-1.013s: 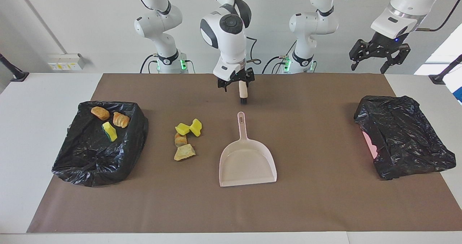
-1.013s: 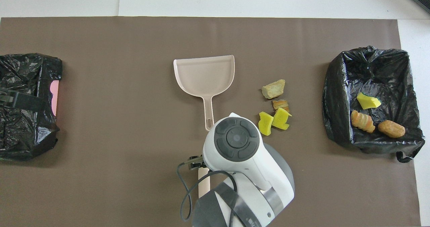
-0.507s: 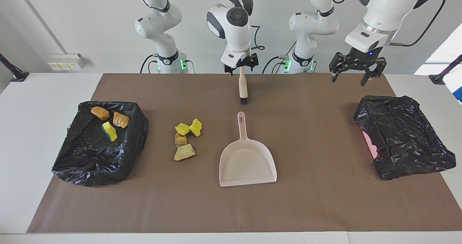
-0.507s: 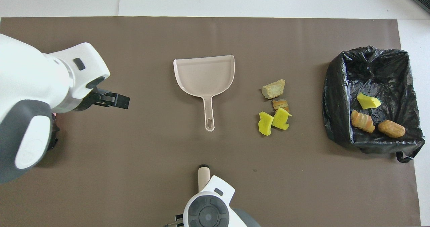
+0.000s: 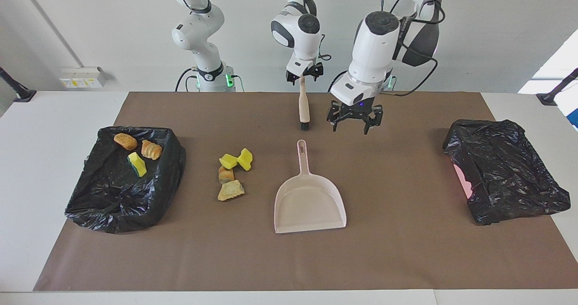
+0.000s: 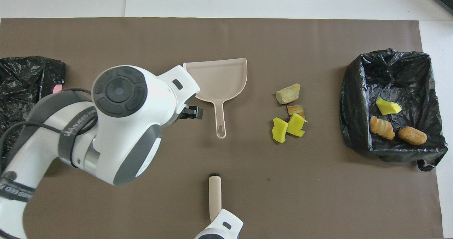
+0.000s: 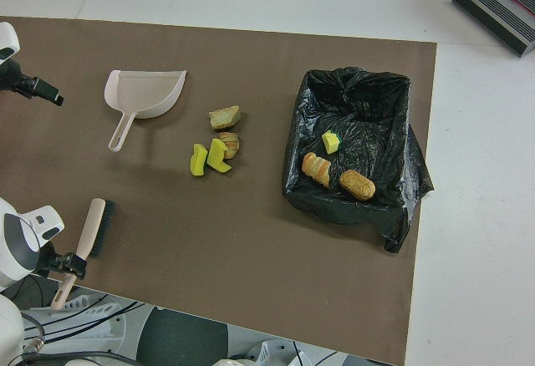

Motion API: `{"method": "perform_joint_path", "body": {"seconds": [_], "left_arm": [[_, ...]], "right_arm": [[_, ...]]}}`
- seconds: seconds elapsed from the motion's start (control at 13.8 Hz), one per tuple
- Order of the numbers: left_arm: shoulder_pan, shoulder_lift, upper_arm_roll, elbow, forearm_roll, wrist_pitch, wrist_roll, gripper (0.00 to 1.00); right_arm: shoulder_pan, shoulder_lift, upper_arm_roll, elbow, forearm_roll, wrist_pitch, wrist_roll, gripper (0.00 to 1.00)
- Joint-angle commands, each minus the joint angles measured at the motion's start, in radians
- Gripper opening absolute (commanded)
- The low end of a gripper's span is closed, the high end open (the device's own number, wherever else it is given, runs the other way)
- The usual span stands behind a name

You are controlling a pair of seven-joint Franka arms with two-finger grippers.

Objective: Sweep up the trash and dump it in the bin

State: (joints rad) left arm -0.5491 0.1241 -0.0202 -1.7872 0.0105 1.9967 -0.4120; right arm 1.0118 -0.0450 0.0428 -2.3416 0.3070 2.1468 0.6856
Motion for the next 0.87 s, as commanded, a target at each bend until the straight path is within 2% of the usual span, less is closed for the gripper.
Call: {"method": "perform_joint_path", "body": {"seconds": [0.0, 0.07, 0.14, 0.29, 0.36, 0.43, 0.51, 0.8], "left_arm": [[-0.081, 0.094, 0.019, -0.008, 0.014, 0.115, -0.094, 1.00], [-0.094, 0.109, 0.019, -0.008, 0.014, 0.128, -0.114, 1.00], [-0.103, 0.123, 0.019, -0.008, 0.012, 0.154, -0.143, 1.00], [-0.126, 0.164, 0.019, -0.008, 0.012, 0.215, -0.195, 1.00], [-0.127, 0.179, 0.019, -0.006, 0.012, 0.240, -0.202, 1.00], [-0.129, 0.204, 0.019, 0.000, 0.012, 0.252, -0.209, 1.00], [-0.132, 0.227, 0.019, 0.003, 0.012, 0.266, -0.241, 1.00], [-0.135, 0.252, 0.019, 0.003, 0.011, 0.298, -0.281, 1.00]], "right_arm": [[0.005, 0.002, -0.003, -0.024, 0.027, 0.042, 0.015, 1.00], [0.004, 0.004, -0.003, -0.027, 0.027, 0.044, 0.015, 1.00], [0.001, 0.005, -0.003, -0.028, 0.027, 0.044, 0.017, 0.94], [-0.004, 0.020, -0.003, -0.033, 0.027, 0.061, 0.011, 0.72], [-0.004, 0.034, -0.003, -0.033, 0.026, 0.097, 0.006, 0.56], [-0.001, 0.037, -0.003, -0.028, 0.026, 0.097, 0.006, 0.23], [-0.001, 0.040, -0.003, -0.025, 0.024, 0.096, 0.000, 0.00], [-0.010, 0.045, -0.006, -0.018, 0.018, 0.088, -0.029, 0.00]]}}
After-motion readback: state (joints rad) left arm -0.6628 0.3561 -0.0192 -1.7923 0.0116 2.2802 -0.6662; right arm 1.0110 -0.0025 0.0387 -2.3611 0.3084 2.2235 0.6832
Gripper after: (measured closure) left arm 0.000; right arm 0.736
